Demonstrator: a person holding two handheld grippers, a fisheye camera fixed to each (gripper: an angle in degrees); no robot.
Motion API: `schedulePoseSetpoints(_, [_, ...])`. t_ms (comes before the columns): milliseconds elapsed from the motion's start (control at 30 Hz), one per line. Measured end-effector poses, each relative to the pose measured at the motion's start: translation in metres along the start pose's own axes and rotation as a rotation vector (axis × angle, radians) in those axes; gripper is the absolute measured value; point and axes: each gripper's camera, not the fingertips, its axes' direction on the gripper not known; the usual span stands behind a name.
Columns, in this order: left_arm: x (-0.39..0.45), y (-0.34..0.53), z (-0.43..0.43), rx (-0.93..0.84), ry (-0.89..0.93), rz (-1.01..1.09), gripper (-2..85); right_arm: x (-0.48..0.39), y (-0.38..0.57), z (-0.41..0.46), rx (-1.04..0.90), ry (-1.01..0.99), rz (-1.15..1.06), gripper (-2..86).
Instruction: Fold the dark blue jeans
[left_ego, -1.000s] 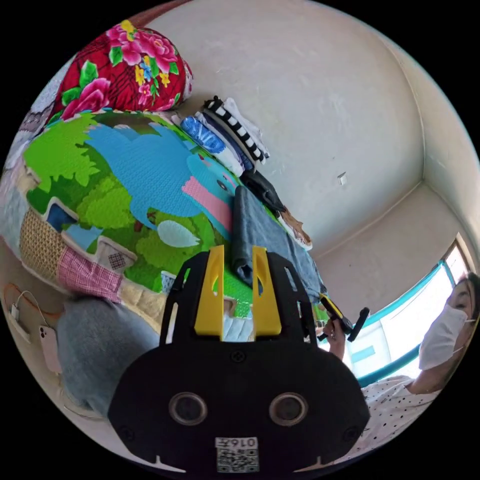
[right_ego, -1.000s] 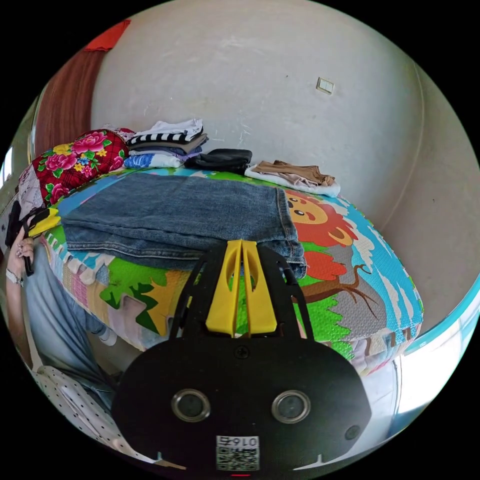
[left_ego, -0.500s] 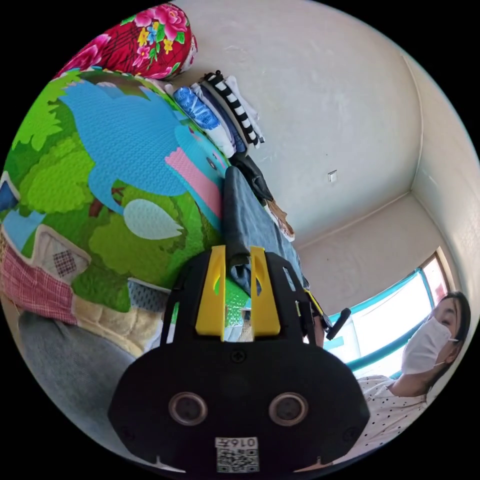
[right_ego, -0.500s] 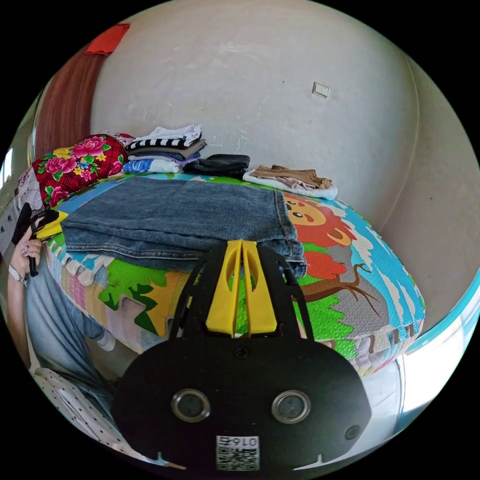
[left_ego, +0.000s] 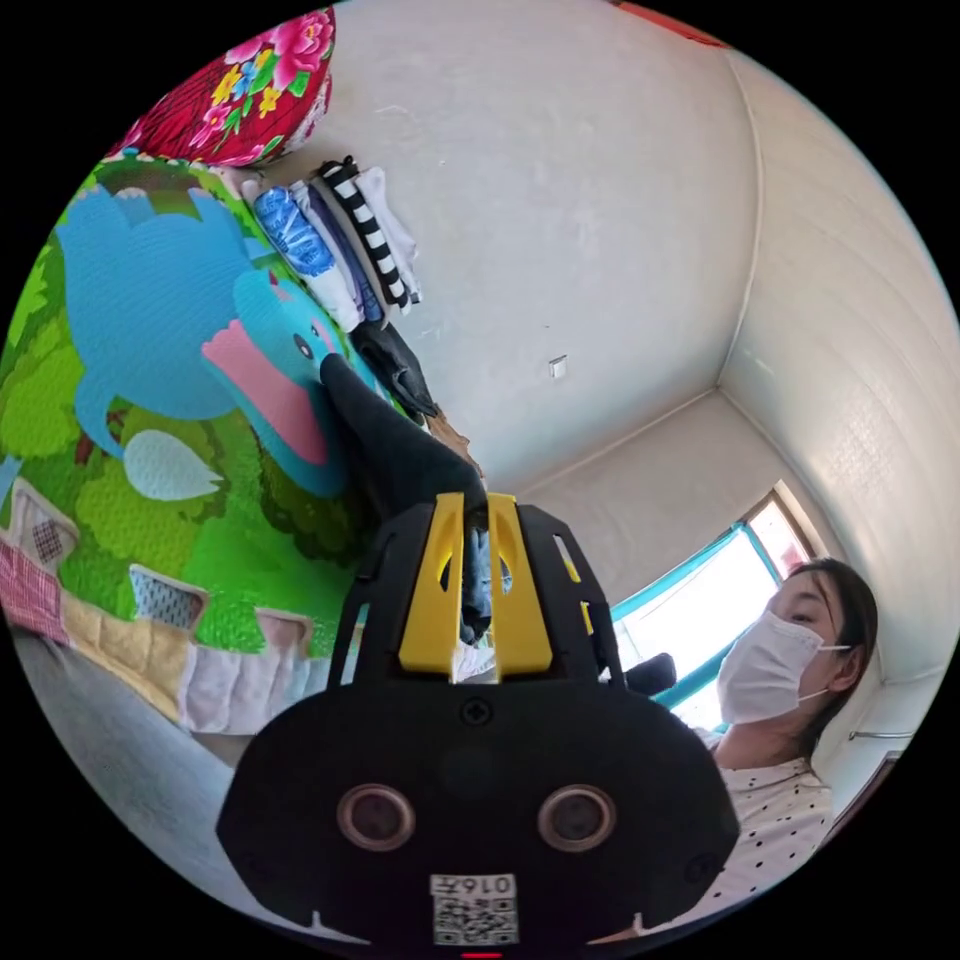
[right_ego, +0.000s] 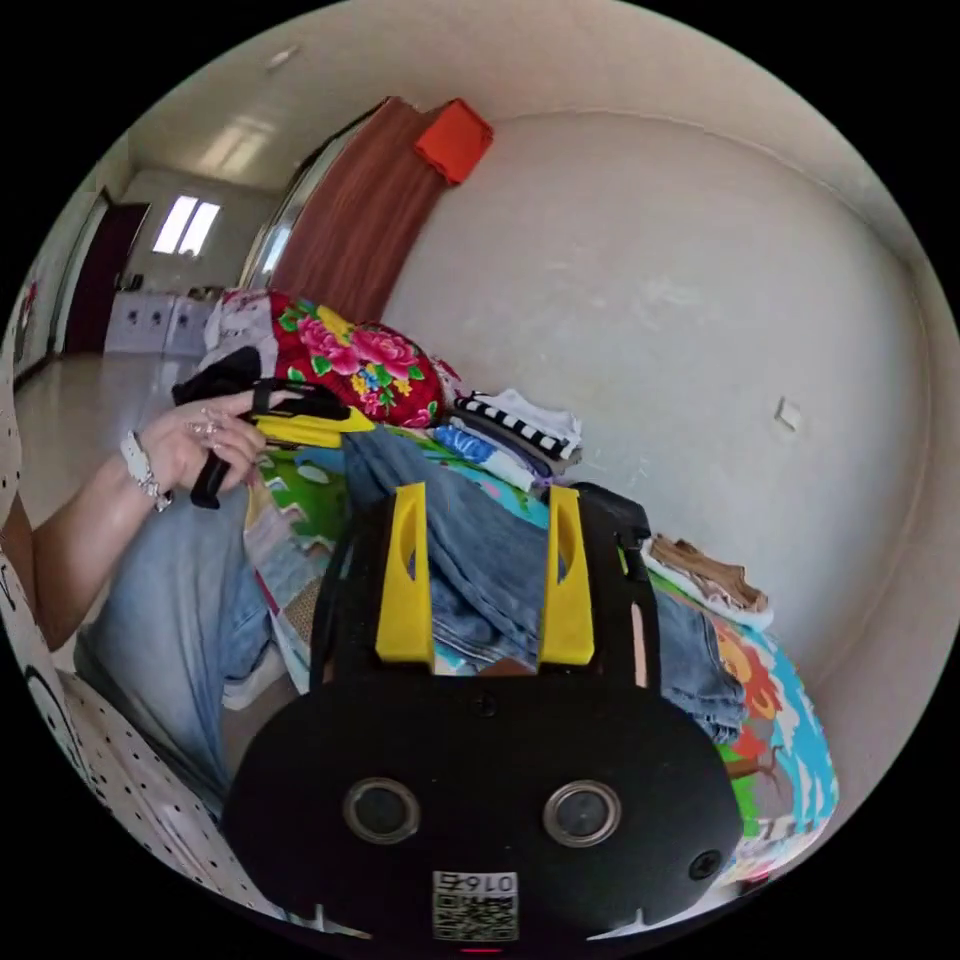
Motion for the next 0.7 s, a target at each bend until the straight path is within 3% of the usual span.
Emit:
schedulePoseSetpoints(100, [0.002,-0.005,-0.001,-0.007,-0.01,0.003,3.0,-0.075,-0.037,0.027,-0.063,-0.044,-0.218,18.2])
schedulePoseSetpoints(200, [0.003,-0.01,-0.002,-0.021,-0.005,0.014,3.2,-0.116,-0.062,0.058,-0.161,-0.093,-0.266,16.9])
schedulePoseSetpoints(300, [-0.003,-0.018,-0.005,-0.03,0.003,0.02,3.9,-0.139,-0.072,0.084,-0.241,0.078,-0.313,7.2])
schedulePoseSetpoints(367, [-0.019,-0.023,-0.012,-0.007,0.103,-0.023,4.3,-0.146,-0.073,0.087,-0.234,0.151,-0.374,5.5])
schedulePoseSetpoints(433, [-0.048,-0.033,-0.023,0.093,0.2,-0.083,4.6,-0.139,-0.075,0.084,-0.233,0.094,-0.339,4.9])
schedulePoseSetpoints(500, [-0.069,-0.051,-0.029,0.129,0.127,-0.139,6.4,-0.122,-0.073,0.079,-0.24,-0.008,-0.285,4.7])
schedulePoseSetpoints(600, [-0.085,-0.098,-0.008,0.013,-0.012,-0.183,11.4,-0.108,-0.068,0.07,-0.216,-0.047,-0.24,4.6])
schedulePoseSetpoints(700, [-0.091,-0.15,0.033,-0.137,-0.012,-0.169,12.8,-0.103,-0.059,0.065,-0.204,-0.04,-0.253,4.7])
